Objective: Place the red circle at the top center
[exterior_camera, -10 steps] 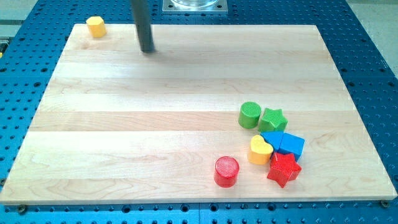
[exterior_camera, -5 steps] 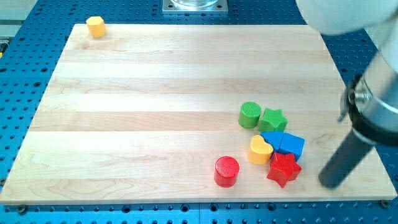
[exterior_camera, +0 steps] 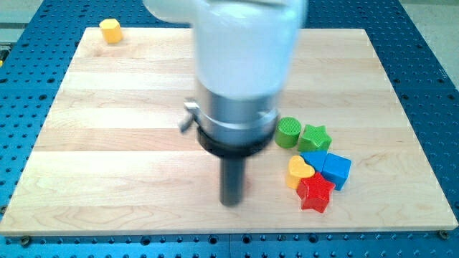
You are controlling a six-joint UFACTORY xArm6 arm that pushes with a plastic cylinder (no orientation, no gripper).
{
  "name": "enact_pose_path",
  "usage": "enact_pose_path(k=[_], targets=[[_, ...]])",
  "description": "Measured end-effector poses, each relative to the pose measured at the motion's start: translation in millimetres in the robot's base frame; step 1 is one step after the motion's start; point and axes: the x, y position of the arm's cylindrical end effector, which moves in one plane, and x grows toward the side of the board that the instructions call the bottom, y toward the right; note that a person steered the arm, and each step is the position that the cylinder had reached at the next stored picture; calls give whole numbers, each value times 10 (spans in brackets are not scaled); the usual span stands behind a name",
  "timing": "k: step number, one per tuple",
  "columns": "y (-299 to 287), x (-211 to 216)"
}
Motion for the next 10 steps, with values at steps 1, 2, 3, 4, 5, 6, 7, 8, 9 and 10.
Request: enact_pose_path(k=[1,2,3,4,5,6,7,8,9,10], targets=[[-44,-545],[46,-422],[404,-634],[156,-1424],[280,-1880],[32,-1635],[603,-1531],[745,-1881],[721,-2610],[671,-2907]])
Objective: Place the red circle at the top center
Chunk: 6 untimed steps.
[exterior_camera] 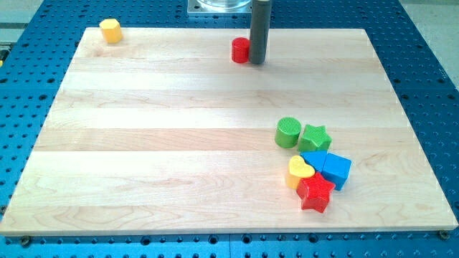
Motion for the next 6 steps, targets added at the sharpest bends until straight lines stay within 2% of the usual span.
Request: enact_pose_path(k=[1,2,3,4,6], targets=[[-347,-392],[-473,-205],[-1004,141],[-1082,-91],[-799,-192]])
